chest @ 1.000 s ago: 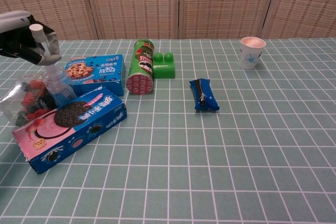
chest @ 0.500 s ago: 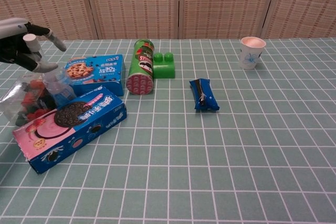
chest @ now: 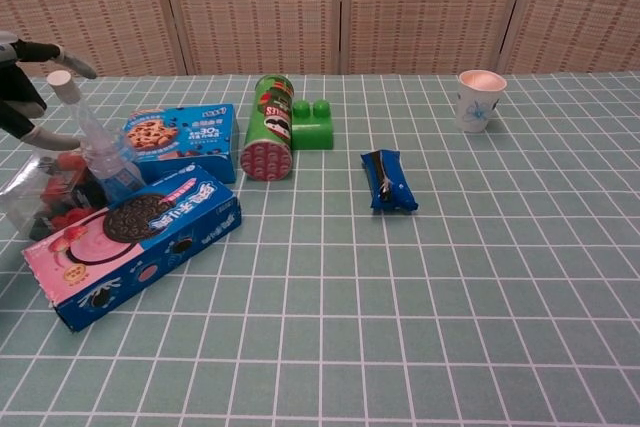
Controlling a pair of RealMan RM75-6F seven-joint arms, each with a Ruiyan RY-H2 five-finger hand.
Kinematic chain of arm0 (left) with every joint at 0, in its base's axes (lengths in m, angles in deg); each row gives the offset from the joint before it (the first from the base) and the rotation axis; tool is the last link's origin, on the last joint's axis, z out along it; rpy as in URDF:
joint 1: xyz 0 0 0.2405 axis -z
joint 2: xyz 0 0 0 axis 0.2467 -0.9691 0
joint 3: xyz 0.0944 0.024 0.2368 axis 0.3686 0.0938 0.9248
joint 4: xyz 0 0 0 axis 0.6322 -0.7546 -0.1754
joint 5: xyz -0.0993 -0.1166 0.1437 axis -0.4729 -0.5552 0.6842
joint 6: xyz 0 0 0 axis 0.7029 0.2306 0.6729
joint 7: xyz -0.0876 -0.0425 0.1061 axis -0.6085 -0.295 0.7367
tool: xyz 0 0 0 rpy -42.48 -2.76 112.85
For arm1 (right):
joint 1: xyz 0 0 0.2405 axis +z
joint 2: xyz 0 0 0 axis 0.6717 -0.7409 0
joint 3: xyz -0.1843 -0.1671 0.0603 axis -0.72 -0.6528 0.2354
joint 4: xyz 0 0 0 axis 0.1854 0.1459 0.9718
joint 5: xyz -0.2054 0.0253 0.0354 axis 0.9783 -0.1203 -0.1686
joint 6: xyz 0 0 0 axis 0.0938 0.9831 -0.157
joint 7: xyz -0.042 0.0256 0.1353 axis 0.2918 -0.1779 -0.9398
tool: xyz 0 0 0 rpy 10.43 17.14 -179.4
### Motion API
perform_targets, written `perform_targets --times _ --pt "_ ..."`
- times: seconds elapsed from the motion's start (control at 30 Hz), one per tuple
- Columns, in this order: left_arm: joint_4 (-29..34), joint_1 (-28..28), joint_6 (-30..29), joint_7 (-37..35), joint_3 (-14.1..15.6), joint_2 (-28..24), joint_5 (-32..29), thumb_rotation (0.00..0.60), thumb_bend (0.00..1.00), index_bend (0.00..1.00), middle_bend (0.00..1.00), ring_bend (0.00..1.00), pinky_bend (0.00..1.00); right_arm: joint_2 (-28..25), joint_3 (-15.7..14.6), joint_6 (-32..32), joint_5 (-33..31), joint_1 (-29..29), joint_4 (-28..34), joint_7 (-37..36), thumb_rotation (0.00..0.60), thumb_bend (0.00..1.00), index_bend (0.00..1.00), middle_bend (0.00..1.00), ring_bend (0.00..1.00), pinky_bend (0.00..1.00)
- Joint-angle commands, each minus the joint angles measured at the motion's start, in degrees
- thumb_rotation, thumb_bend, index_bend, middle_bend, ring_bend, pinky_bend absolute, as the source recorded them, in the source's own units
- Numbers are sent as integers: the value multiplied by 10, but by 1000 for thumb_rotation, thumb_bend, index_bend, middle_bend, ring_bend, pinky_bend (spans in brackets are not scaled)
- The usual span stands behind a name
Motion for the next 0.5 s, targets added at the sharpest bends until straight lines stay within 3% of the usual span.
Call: perform_targets --times 0.03,0.2,0.33,0.5 --pt "14 -10 -10 7 5 -17 1 600 54 239 1000 1000 1000 1 0 3 -1 1 1 4 600 367 516 459 369 360" --pt "36 -43 -51 11 24 -47 30 600 54 286 1000 996 1000 5 -1 6 -3 2 3 17 600 368 516 459 369 360" --pt "38 -75 -101 26 45 -61 65 600 55 318 984 915 1000 9 0 10 -8 2 4 28 600 368 516 459 369 360" --pt "37 -114 -158 69 72 -71 89 600 55 322 799 745 967 15 2 17 -18 3 7 48 600 367 516 459 369 360"
